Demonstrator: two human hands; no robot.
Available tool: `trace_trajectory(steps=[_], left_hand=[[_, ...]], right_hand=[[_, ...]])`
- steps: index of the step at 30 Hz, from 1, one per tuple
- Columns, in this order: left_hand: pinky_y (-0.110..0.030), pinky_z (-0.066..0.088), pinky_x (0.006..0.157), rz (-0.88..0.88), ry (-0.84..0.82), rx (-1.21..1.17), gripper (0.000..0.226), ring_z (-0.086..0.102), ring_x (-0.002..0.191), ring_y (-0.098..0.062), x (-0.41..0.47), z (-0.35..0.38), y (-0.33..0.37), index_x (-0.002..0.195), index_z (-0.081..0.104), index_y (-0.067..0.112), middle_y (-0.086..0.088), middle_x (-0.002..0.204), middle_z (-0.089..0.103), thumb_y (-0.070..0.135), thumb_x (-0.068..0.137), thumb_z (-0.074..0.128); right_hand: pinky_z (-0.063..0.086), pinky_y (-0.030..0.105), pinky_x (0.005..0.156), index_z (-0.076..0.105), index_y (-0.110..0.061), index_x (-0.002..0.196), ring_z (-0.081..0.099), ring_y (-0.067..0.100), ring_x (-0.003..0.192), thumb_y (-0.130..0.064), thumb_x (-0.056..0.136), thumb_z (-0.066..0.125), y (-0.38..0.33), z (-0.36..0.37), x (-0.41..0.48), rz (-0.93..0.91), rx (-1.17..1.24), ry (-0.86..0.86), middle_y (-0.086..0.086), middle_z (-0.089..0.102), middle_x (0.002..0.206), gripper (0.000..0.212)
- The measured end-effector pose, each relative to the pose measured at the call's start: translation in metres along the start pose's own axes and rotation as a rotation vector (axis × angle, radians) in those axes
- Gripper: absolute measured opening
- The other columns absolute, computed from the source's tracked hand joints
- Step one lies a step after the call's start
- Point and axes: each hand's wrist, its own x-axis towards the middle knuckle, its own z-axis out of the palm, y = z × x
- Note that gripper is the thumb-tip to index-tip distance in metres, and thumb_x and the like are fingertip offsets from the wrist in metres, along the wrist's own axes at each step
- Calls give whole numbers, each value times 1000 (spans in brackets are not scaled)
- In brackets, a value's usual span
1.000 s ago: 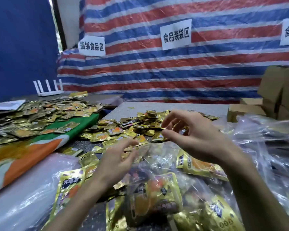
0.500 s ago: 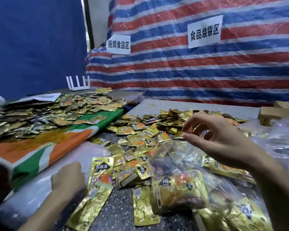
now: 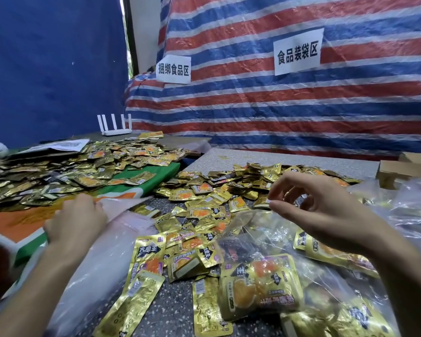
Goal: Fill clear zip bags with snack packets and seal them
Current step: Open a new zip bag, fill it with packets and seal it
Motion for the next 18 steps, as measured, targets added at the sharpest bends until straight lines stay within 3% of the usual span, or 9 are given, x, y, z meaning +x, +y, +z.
trace_trajectory(steps=[2,5,7,8,10,12,14,18], left_hand=[[-43,41,78,75,72,-48,26,61,94,-41,-7,-13,12,100,71,16,-18,99,67,31,99,50],[-35,46,67,337,144,-246,22,60,69,-23,-36,-27,44,98,72,22,-1,78,67,31,100,52],[-29,48,54,505,75,-453,20,57,56,-6,-58,-32,70,98,72,24,11,70,65,29,100,52],[-25,41,46,565,31,-556,19,52,48,-1,-67,-33,83,97,71,27,15,66,64,28,100,52],[-22,36,37,666,-17,-745,18,54,45,-8,-83,-32,106,97,68,33,15,63,65,24,99,53],[-28,50,46,755,-75,-899,19,63,58,-17,-99,-28,125,101,70,30,8,75,70,18,100,54],[-37,55,61,844,-144,-980,20,66,71,-21,-114,-19,139,101,68,30,2,83,72,16,100,54],[-20,51,67,1112,-147,-869,17,62,77,-4,-138,10,154,105,68,16,9,90,69,17,99,53]], right_hand=[[54,24,72,65,-32,93,63,4,86,-46,83,60,1,0,0,17,2,-2,-15,67,88,18],[55,25,75,64,-31,100,64,1,88,-52,83,55,4,1,2,74,14,-40,-14,68,92,29],[55,26,76,61,-30,107,66,2,88,-60,80,52,5,2,3,131,65,-53,-11,70,94,41],[55,24,72,59,-30,110,67,2,87,-65,78,50,5,2,2,161,115,-42,-9,72,92,48],[52,21,64,57,-29,115,70,5,82,-70,73,47,6,2,2,231,236,6,-9,75,91,60],[53,23,61,57,-27,117,71,11,77,-74,70,46,8,-1,5,326,345,75,-7,75,89,67],[56,28,58,60,-24,114,71,17,74,-78,66,45,9,-6,8,428,466,160,1,76,88,74],[58,33,55,70,-19,103,73,23,74,-90,65,54,8,-19,6,491,630,254,6,76,88,83]])
